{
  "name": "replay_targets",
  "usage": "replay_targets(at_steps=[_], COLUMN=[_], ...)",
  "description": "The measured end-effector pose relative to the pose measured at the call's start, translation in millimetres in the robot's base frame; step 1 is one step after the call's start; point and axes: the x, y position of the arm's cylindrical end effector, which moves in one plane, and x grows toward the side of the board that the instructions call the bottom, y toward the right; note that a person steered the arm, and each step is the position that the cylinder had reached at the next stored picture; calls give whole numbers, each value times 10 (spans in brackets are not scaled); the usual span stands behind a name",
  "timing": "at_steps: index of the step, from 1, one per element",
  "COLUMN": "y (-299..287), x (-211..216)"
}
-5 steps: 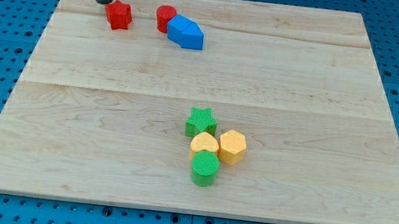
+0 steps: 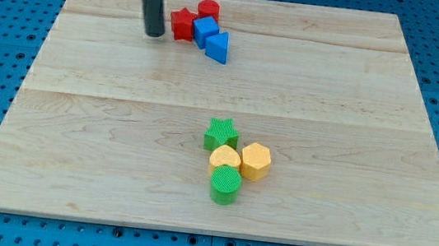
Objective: Place the triangle below the blue cube
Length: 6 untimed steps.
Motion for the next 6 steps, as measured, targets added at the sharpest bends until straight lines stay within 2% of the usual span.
replay_targets(at_steps=[1,2,3,4,6], y=[671,1235,1466,1383,1392], x=[463,613,350,34,61])
